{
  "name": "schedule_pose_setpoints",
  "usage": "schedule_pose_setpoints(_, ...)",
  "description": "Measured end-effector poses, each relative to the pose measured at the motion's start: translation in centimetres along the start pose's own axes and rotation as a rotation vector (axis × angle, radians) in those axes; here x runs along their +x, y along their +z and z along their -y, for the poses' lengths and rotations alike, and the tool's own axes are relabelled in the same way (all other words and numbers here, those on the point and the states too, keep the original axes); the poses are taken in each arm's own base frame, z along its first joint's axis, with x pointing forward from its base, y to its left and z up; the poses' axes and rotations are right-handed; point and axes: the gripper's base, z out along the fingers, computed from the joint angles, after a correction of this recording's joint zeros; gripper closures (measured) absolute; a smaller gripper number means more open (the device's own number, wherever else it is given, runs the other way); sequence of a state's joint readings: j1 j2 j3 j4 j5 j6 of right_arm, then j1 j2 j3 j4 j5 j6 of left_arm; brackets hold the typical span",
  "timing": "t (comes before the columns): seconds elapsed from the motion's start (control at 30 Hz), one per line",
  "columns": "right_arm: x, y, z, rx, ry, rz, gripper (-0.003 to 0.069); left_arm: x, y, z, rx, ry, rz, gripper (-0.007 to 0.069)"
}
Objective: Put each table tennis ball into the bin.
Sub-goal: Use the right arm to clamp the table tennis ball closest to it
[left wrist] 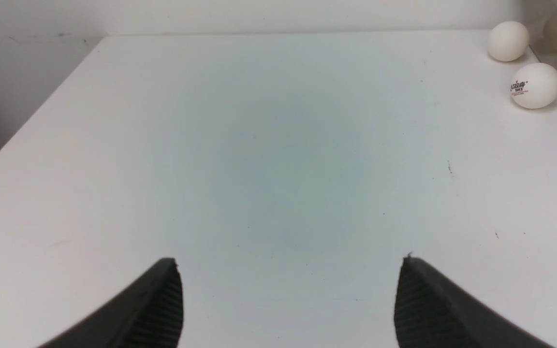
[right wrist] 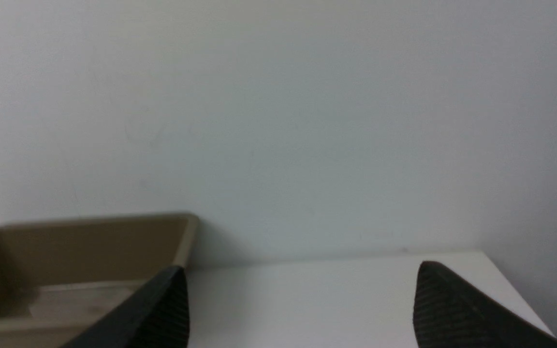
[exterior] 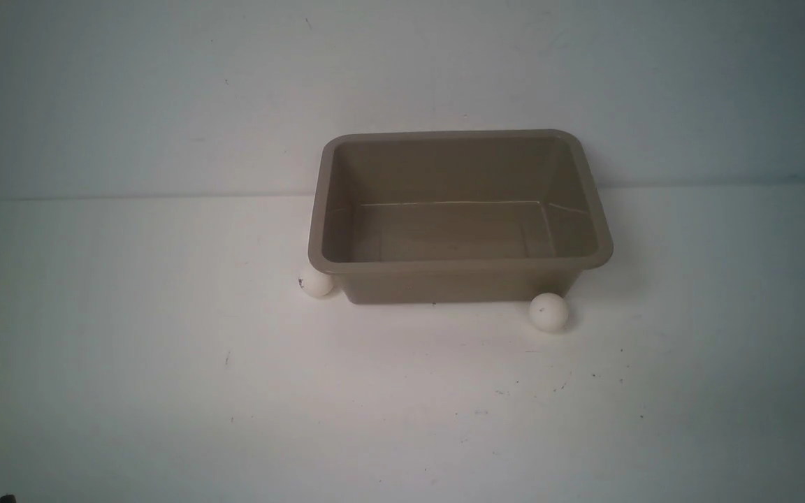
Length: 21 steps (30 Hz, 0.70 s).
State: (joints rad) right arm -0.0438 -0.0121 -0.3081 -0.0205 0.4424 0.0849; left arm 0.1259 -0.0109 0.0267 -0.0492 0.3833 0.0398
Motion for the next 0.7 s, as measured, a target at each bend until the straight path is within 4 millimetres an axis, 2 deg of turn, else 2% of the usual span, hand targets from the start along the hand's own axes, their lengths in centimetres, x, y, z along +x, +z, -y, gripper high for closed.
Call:
schedule_pose_setpoints(0.03, 0.0, 0.0, 0.0, 0.0, 0.003, -0.003, 0.0095, 0.0, 0.0, 0.0, 0.0, 0.0, 0.0, 0.0094)
schedule_pose_setpoints(0.13, -2.9, -1.4, -0.2, -0.007, 0.021, 0.034, 0.0095, 0.0, 0.0, 0.0, 0.0, 0.0, 0.0, 0.0094)
schedule_pose_setpoints(0.23, -3.8, -2.1, -0.2, -0.005, 0.027, 0.01, 0.0095, 0.0, 0.0, 0.0, 0.0, 0.0, 0.0, 0.0094)
schedule_pose_setpoints(0.3, -4.4, -3.2, -0.2, -0.001, 0.056, -0.068, 0.0095, 0.0, 0.0, 0.0, 0.0, 0.0, 0.0, 0.0094)
schedule_pose_setpoints(0.47, -4.2, -4.2, -0.6, -0.029, 0.124, -0.205, 0.0095, 0.0, 0.0, 0.0, 0.0, 0.0, 0.0, 0.0094)
schedule_pose_setpoints(0.7, -4.1, -4.3, -1.1, -0.076, 0.175, -0.231, 0.0095, 0.0, 0.0, 0.0, 0.0, 0.0, 0.0, 0.0094)
